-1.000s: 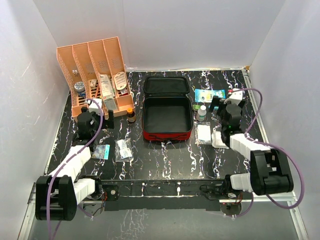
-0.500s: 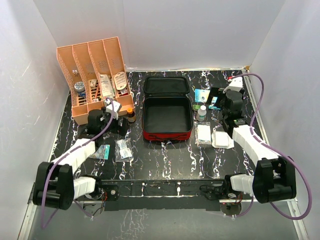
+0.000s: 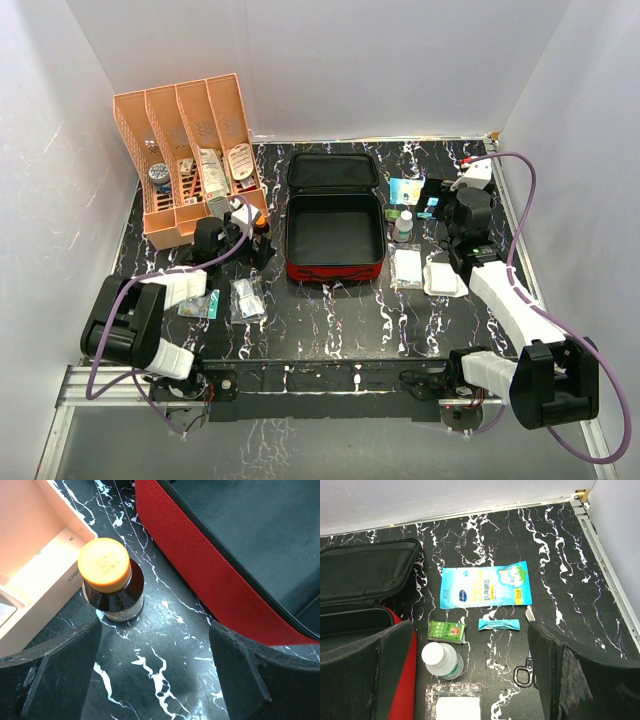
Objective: Organize the medicine kit
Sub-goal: Pick up the pill bottle at the center of the board.
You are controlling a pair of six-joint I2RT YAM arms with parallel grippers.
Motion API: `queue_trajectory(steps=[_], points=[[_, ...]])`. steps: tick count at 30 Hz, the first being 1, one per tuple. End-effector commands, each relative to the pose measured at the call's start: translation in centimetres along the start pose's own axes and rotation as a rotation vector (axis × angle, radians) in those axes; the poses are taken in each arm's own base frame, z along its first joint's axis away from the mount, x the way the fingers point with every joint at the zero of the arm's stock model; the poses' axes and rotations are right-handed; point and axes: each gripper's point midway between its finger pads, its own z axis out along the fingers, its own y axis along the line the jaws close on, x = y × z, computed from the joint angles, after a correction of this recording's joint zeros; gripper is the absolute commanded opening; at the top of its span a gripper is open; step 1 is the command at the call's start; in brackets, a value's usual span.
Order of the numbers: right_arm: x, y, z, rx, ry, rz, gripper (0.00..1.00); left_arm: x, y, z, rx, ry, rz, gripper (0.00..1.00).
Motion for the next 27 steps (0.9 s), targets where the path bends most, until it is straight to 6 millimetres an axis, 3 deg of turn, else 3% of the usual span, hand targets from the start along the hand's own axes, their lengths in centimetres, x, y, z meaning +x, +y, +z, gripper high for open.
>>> queue_trajectory(steps=[1,7,15,27], points=[[-0.6,0.1,-0.4,-0.002,-0.025,0.009,0.98,-2.2,0.4,1.3,0.003,-0.104,0.029,0.86],[-0.3,0.3,-0.3,-0.006,-0.017,0.005,0.98,-3.0,1.7,2.9,-0.052,-0.145,-0.020,0.76],[-0.7,0.6,0.1,-0.013,-0.015,-0.001,0.98,-2.9,1.5,4.1,-0.078,-0.168,-0.057,0.68],[0.5,0.8,0.0,-0.025,0.001,0.010,0.98,-1.5,2.5,5.5,-0.186,-0.182,-0.102,0.69]])
